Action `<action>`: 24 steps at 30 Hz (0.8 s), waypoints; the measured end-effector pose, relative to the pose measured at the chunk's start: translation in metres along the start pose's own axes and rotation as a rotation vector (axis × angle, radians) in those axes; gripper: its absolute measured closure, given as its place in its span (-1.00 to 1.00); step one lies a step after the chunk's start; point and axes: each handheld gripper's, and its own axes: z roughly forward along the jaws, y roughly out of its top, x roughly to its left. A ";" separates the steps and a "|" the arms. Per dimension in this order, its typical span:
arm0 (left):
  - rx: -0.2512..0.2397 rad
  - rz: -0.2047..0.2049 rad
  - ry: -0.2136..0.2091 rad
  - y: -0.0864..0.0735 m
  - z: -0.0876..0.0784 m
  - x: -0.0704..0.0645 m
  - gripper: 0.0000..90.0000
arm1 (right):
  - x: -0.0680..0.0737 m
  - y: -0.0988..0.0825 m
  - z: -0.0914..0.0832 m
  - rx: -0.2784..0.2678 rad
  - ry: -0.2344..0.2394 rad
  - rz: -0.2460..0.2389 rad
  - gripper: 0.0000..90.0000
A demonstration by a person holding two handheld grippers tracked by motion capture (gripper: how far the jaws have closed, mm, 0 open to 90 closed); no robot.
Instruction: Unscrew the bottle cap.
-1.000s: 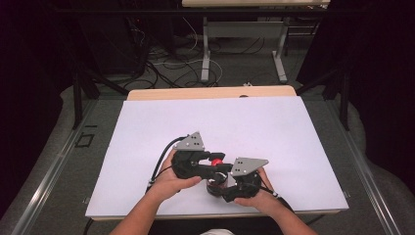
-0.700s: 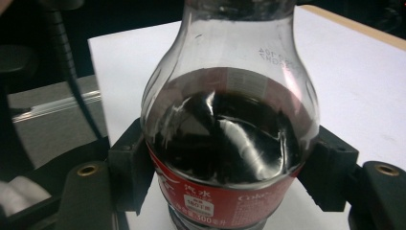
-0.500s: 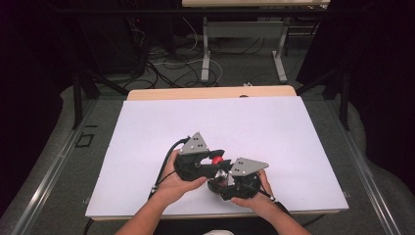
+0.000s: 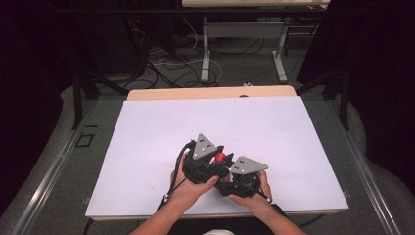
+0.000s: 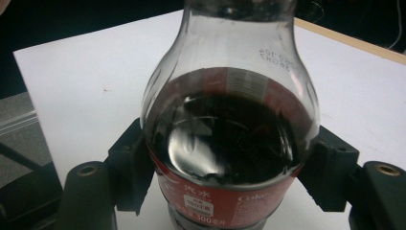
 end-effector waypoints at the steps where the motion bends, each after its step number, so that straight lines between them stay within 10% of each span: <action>1: -0.002 -0.005 -0.018 0.001 -0.001 0.001 0.20 | -0.001 0.000 0.000 0.007 0.014 0.007 -0.34; 12: 0.012 0.074 -0.335 0.001 -0.014 0.029 0.08 | -0.002 0.001 -0.004 -0.018 0.153 0.018 -0.34; 19: 0.007 0.094 -0.386 -0.001 -0.016 0.037 0.34 | -0.001 0.002 -0.006 -0.013 0.204 0.002 -0.34; 24: -0.007 0.119 -0.314 -0.003 -0.017 0.032 0.36 | 0.000 0.002 -0.005 -0.020 0.174 0.009 -0.34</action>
